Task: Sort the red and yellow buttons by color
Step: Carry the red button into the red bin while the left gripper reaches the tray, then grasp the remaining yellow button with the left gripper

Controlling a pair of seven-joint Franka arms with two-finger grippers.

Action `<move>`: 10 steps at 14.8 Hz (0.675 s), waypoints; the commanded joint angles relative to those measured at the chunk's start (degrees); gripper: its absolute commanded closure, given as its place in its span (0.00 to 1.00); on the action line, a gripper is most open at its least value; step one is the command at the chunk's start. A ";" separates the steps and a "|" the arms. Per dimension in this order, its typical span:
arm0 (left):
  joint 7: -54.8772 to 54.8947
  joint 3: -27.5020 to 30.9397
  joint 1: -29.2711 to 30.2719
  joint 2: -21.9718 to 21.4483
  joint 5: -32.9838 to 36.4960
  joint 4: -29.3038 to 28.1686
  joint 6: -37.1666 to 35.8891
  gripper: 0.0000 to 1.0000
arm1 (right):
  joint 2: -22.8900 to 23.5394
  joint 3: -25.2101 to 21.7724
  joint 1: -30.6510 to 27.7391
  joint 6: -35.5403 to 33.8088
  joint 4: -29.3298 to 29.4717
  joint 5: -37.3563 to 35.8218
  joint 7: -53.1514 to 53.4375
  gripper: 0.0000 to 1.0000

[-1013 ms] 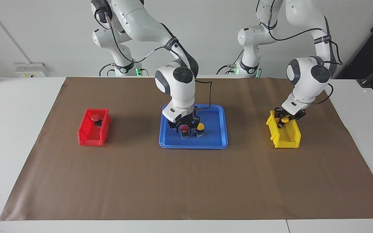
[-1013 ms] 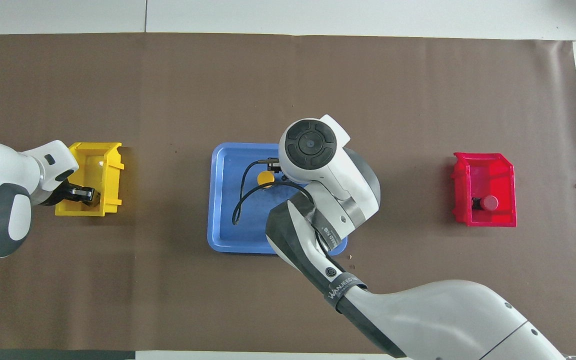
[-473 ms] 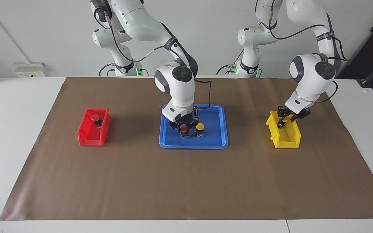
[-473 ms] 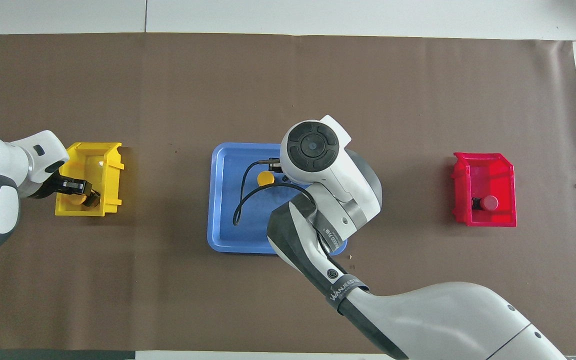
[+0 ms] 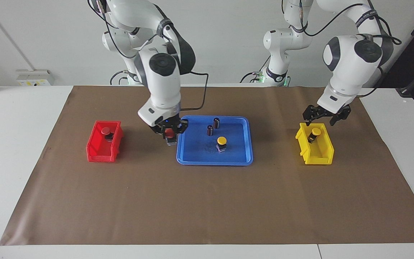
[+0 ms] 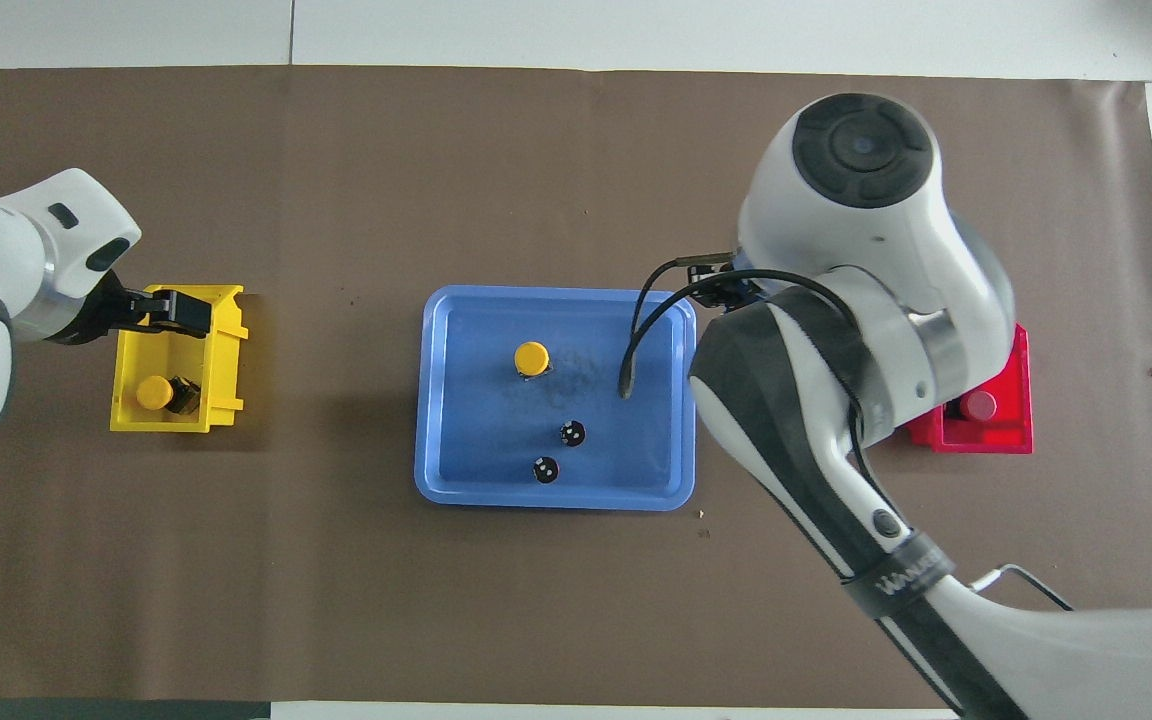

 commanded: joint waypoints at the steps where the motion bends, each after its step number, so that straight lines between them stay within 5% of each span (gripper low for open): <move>1: -12.14 0.66 -9.92 4.05 0.17 -0.58 4.76 0.00 | -4.24 0.97 -8.34 -1.15 -4.57 0.09 -11.88 0.84; 6: -30.51 0.57 -20.92 16.26 0.17 9.25 9.34 0.00 | -7.84 0.97 -18.03 12.26 -16.33 0.18 -23.94 0.84; 10: -38.25 0.66 -25.68 20.15 0.17 9.53 13.29 0.00 | -9.87 0.97 -20.22 18.52 -22.94 0.18 -27.89 0.84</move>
